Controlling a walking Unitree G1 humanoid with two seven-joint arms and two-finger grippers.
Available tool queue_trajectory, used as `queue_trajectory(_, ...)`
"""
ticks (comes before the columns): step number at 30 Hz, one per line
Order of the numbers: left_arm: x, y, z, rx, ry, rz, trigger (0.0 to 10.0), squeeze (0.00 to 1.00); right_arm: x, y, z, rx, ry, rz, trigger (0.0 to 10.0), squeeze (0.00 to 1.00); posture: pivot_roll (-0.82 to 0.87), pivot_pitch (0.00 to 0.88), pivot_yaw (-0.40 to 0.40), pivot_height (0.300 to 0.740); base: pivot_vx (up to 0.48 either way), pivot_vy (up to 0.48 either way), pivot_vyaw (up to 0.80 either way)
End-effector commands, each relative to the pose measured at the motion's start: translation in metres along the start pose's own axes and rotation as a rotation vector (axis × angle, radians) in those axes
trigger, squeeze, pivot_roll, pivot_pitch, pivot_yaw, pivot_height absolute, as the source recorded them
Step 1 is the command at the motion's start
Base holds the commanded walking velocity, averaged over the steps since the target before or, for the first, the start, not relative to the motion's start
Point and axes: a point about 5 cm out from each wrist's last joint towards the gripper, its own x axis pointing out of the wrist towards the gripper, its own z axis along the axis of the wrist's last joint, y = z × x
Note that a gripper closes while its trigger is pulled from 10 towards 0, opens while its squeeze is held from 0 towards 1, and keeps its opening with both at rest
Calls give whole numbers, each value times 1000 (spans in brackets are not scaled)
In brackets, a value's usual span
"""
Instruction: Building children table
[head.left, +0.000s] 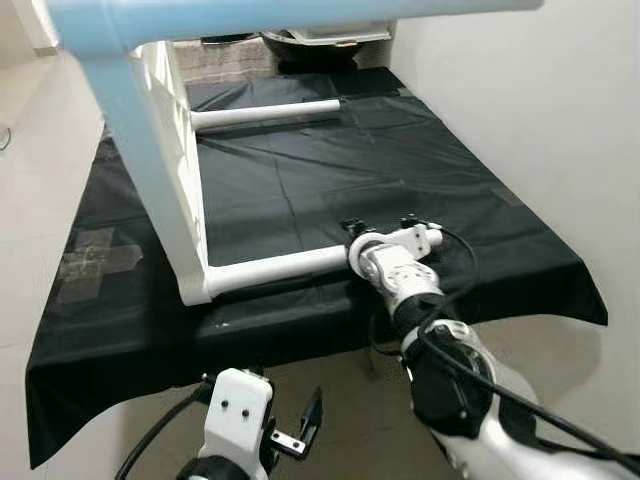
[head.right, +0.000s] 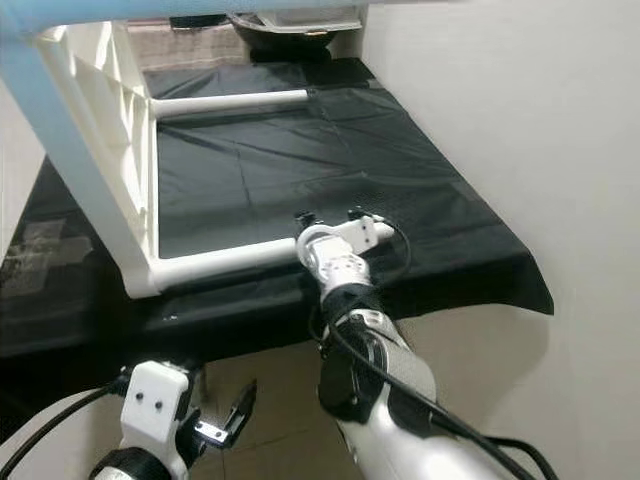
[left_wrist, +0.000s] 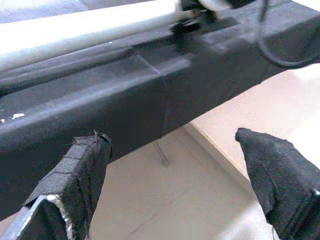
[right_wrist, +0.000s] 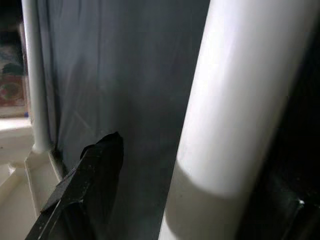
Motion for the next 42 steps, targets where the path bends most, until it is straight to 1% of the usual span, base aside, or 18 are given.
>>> queue_trajectory(1,1,2,-5,10,25,12,10000,0,0,-34,4,9,12,-147,10000,0,166,135,-59,740,0,0,0)
queue_trajectory(6,7,6,-6,16,20,23,10000,0,-24,-51,20,-66,-2,-169,10000,0,150,127,-55,740,0,0,0)
queue_trajectory(9,7,6,-6,17,18,24,10000,0,-28,-52,21,-81,-4,-160,10000,0,150,127,-55,740,0,0,0)
queue_trajectory(10,9,8,-6,20,18,25,10000,0,-34,-50,24,-139,-16,-111,10000,0,140,120,-51,740,0,0,0)
queue_trajectory(11,11,9,-7,23,15,27,10000,0,-42,-44,29,-277,-56,-15,10000,0,134,116,-49,740,0,0,0)
queue_trajectory(12,11,9,-7,23,15,27,10000,0,-42,-44,29,-277,-56,-15,10000,0,134,116,-49,740,0,0,0)
queue_trajectory(13,14,12,-6,32,0,35,10000,0,-58,-36,32,-572,-157,144,10000,0,132,104,-46,740,0,0,0)
queue_trajectory(14,15,12,-5,37,-8,39,10000,0,-65,-34,31,-701,-200,194,10000,0,132,104,-46,740,0,0,0)
queue_trajectory(15,15,12,-5,37,-8,39,10000,0,-65,-34,31,-701,-200,194,10000,0,132,104,-46,740,0,0,0)
queue_trajectory(17,17,15,-4,46,-20,56,10000,0,-77,-36,23,-922,-275,287,10000,0,135,92,-46,740,0,0,0)
queue_trajectory(18,17,15,-4,46,-20,56,10000,0,-77,-36,23,-922,-275,287,10000,0,135,92,-46,740,0,0,0)
queue_trajectory(20,20,20,-4,60,-29,91,10000,0,-84,-44,14,-1140,-380,374,10000,0,135,75,-48,740,0,0,0)
queue_trajectory(21,20,20,-4,60,-29,91,10000,0,-84,-44,14,-1140,-380,374,10000,0,135,75,-48,740,0,0,0)
queue_trajectory(23,21,23,-5,65,-28,109,10000,0,-88,-47,11,-1209,-409,397,10000,0,135,73,-49,740,0,0,0)
queue_trajectory(24,21,26,-6,53,-27,125,10000,0,-93,-51,7,-1290,-437,411,10000,0,135,64,-47,740,0,0,0)
queue_trajectory(27,22,29,-7,34,-26,143,10000,0,-95,-58,2,-1345,-448,425,10000,0,139,57,-49,740,167,0,0)
queue_trajectory(28,23,35,-9,4,-26,170,10000,0,-99,-66,-5,-1419,-445,460,10000,0,136,46,-45,740,319,-244,0)
queue_trajectory(42,28,41,-15,-23,-25,201,10000,0,-102,-80,-11,-1510,-428,501,10000,0,128,25,-52,740,377,-283,0)
